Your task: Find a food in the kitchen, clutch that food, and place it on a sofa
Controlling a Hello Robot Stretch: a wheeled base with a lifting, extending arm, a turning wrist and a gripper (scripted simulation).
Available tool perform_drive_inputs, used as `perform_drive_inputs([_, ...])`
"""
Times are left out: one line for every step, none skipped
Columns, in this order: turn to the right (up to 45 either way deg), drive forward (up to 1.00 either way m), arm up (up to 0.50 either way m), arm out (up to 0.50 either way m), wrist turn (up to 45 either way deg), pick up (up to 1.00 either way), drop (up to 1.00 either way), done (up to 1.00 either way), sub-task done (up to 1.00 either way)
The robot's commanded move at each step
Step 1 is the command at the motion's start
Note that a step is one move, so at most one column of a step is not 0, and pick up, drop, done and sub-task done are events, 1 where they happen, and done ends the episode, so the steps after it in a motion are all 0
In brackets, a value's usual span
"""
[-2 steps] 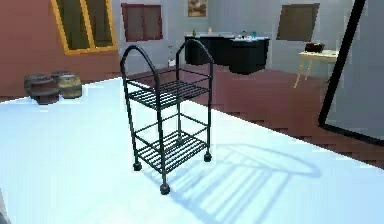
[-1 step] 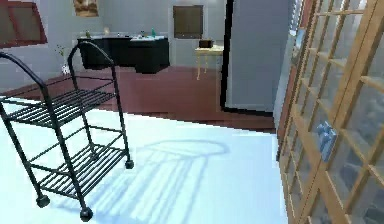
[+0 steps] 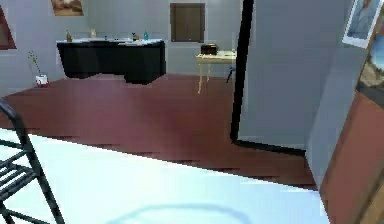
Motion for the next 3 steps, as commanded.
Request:
perform_drive_inputs([0.0,1.0,0.0,0.0,0.0,0.0,0.0,0.0,0.0])
perform_drive_inputs([0.0,1.0,0.0,0.0,0.0,0.0,0.0,0.0,0.0])
perform_drive_inputs([3.0,0.0,0.0,0.0,0.0,0.0,0.0,0.0,0.0])
